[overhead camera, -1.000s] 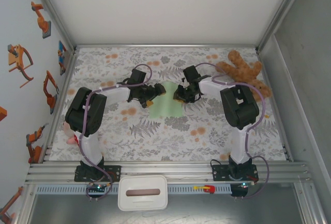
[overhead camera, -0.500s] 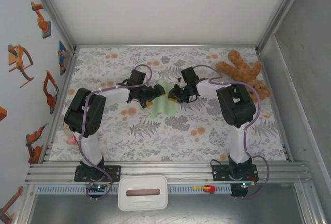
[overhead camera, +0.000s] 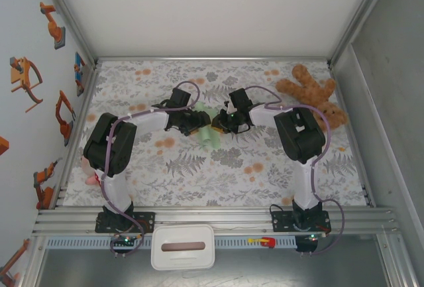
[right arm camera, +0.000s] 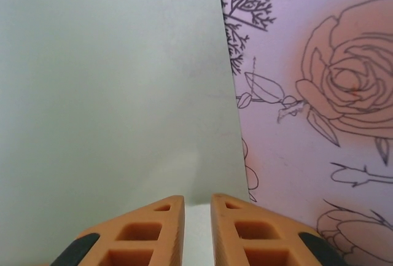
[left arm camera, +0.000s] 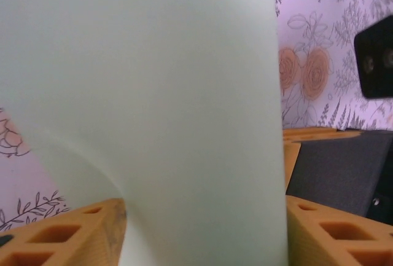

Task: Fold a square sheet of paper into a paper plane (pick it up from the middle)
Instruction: First fold in half a square sheet of paper at the center of the table.

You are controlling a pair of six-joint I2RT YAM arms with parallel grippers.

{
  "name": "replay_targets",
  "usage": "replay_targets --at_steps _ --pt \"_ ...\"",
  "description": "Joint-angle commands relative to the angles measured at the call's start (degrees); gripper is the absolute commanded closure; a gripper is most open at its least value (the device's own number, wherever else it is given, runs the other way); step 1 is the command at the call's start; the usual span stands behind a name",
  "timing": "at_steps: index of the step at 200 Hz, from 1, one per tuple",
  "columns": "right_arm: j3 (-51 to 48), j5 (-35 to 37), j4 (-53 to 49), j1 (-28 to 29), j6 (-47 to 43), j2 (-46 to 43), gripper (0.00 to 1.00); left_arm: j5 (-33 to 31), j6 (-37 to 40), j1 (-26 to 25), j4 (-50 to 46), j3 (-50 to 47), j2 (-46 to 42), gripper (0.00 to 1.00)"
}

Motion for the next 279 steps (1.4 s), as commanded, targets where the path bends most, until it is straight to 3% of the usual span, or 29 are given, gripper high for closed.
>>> replay_targets --at_steps 1,43,70,112,140,166,198,237,279 --pt "-2.5 3.0 -1.5 -0.1 0.5 -3.6 0.81 -2.3 3.0 -0.1 -2.6 1.9 -0.7 0.45" --pt "-7.2 6.2 2.3 -3.5 -0.2 -14.5 0.79 -1.5 6.8 0.5 -1.3 2.0 -3.4 0.66" --pt "-10.2 4.0 6.0 -7.0 -0.5 -18.9 0.73 1.9 7.6 1.8 0.3 1.4 -6.8 0.7" --pt "-10.4 -4.7 12.0 -9.4 -0.4 -21.2 0.52 11.9 4.3 6.1 6.3 -0.7 -13.6 0.71" --pt "-10.6 -12.3 24.0 -9.4 4.7 -21.1 0.32 19.1 0.9 8.2 9.7 -0.4 -16.1 0.71" --pt "-10.4 -15.6 33.5 -9.2 10.5 -19.4 0.24 24.2 -3.4 9.2 14.0 0.3 -16.9 0.71" --pt "-10.0 -18.0 43.3 -8.8 17.7 -16.6 0.21 28.8 -10.8 9.6 23.1 0.1 -16.2 0.71" --pt "-9.3 -19.1 43.6 -7.8 18.4 -16.2 0.21 32.2 -18.8 9.8 33.4 -0.5 -14.0 0.72" --pt "-8.5 -21.1 46.5 -7.5 20.6 -16.7 0.26 32.7 -20.4 10.1 35.3 -0.7 -12.5 0.72"
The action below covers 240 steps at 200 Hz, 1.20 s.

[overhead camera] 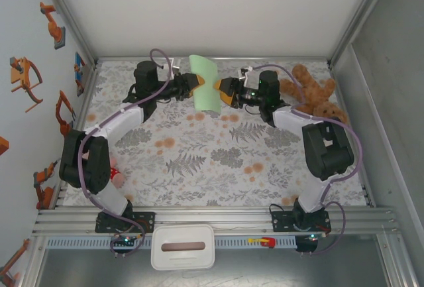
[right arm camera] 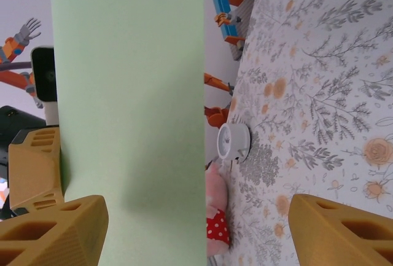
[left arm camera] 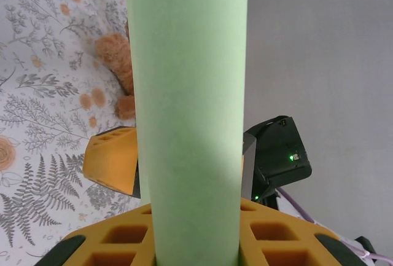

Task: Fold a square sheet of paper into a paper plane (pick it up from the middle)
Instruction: First fold in half a square sheet of paper at the center of the table.

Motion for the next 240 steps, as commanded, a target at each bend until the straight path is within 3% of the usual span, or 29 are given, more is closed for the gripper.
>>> replay_targets --at_steps 1,27,51,88,131,158,175,195,215,240 --pt "1.7 -2.8 5.3 0.3 2.5 -0.1 0.27 2.4 -2.7 0.5 4.1 -0.7 0.9 0.72" --pt "2.4 -4.5 6.1 0.0 3.8 -0.8 0.33 2.5 -2.1 1.0 2.3 -1.1 1.0 0.73" --pt "1.9 -4.9 6.0 -0.7 3.9 -2.4 0.38 1.6 2.1 1.8 -5.3 -1.5 -0.1 0.73" --pt "2.3 -5.9 5.3 -1.1 3.9 -2.9 0.53 1.2 5.0 1.8 -10.2 -1.3 -1.0 0.73" --pt "2.4 -5.4 1.0 -1.1 1.4 -3.1 0.77 1.2 4.7 1.7 -10.1 -1.1 -1.0 0.73" --pt "4.3 -2.3 -13.9 -1.1 -8.1 -5.6 0.98 1.2 4.6 1.6 -10.6 -1.3 -1.1 0.72" --pt "6.4 1.4 -26.4 -1.0 -16.3 -8.1 1.0 0.1 5.6 1.7 -12.6 -1.6 -1.7 0.62" --pt "8.0 4.7 -35.2 -1.3 -21.7 -10.5 1.0 -4.6 9.6 2.1 -20.3 -1.4 -3.1 0.39" --pt "8.8 7.1 -41.2 -2.0 -25.0 -12.7 1.0 -13.9 15.3 3.0 -31.8 -0.8 -4.6 0.21" --pt "10.0 12.2 -51.5 -3.9 -30.0 -15.6 1.0 -26.1 20.4 3.8 -42.0 -0.9 -6.8 0.06"
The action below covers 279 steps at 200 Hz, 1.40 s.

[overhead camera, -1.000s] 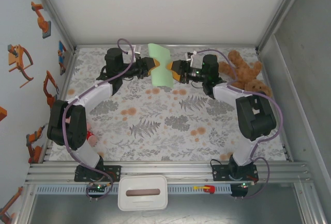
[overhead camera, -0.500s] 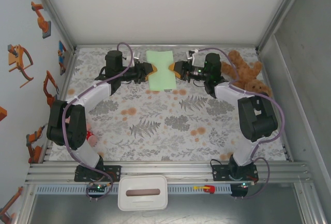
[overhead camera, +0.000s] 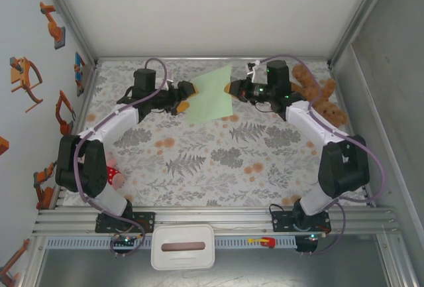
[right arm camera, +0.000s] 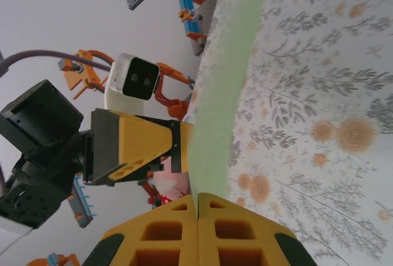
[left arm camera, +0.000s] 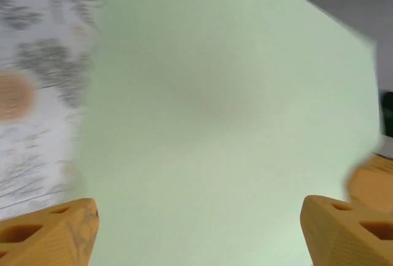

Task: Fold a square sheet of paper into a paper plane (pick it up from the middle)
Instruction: First fold in half a square sheet of paper at the center of the table.

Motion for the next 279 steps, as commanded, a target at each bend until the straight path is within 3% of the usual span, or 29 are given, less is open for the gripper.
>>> replay_targets --at_steps 1,14,46,75,113,177,230,279 --pt "2.4 6.7 -14.9 -2.0 -8.8 -3.3 1.0 -13.6 8.1 1.0 -14.2 0.0 -3.6 0.05" --pt "4.1 11.6 -22.5 -2.4 -13.2 -4.8 1.0 -19.3 8.9 1.1 -16.5 -0.8 -5.3 0.0" --pt "9.5 21.4 -37.3 -2.2 -19.5 -6.1 1.0 -26.6 8.9 1.4 -17.0 -3.5 -8.8 0.04" --pt "11.8 26.1 -40.2 1.0 -19.5 -4.8 1.0 -26.6 7.9 1.5 -15.9 -5.4 -9.6 0.04" --pt "18.5 32.7 -41.5 8.7 -16.6 5.2 1.0 -25.5 6.1 1.5 -12.2 -9.5 -11.0 0.04" --pt "22.4 28.3 -30.4 17.7 -7.8 21.0 1.0 -22.1 3.1 1.5 -3.9 -16.7 -11.2 0.03" --pt "12.1 28.7 -16.7 18.0 -1.7 20.4 1.0 -15.8 3.2 -0.2 -0.6 -18.5 -7.2 0.0" --pt "4.0 29.0 -10.5 16.5 -0.8 18.6 1.0 -15.5 3.8 -3.8 0.9 -15.8 -1.1 0.07"
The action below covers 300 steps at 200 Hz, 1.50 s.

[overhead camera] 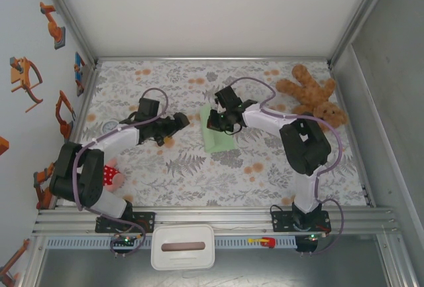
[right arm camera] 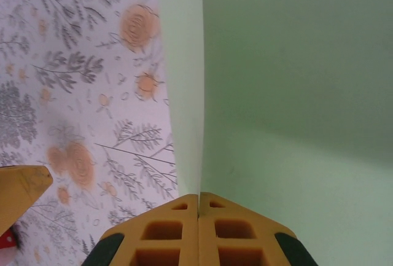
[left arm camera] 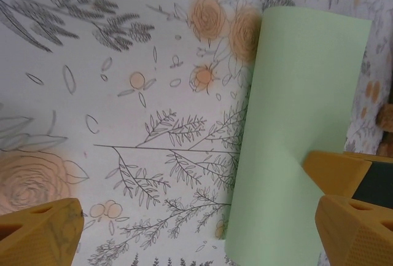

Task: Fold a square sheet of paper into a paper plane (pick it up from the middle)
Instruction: First fold in half a square sheet of paper at the center of the table.

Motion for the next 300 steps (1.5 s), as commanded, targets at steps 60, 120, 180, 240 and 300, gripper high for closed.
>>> replay_targets --at_steps 60,120,180,240,300 --pt "-5.6 -6.4 12.9 -5.0 3.1 -1.3 1.0 2.1 -0.8 -4.7 2.3 8.3 9.0 0.15" --pt "-9.2 -9.7 15.5 -8.7 3.7 -2.0 1.0 1.7 -3.8 -7.4 2.6 14.6 16.4 0.28" --pt "-11.6 -5.4 10.3 -10.0 0.4 -4.8 1.0 0.0 -2.8 -10.6 -1.9 22.0 21.8 0.38" --pt "-13.3 -5.0 10.3 -11.3 0.0 -5.6 1.0 -1.0 0.2 -12.3 -6.8 28.2 26.6 0.46" --pt "-13.7 -6.3 11.1 -11.5 0.1 -4.9 1.0 1.3 2.5 -13.1 -8.5 32.1 30.1 0.47"
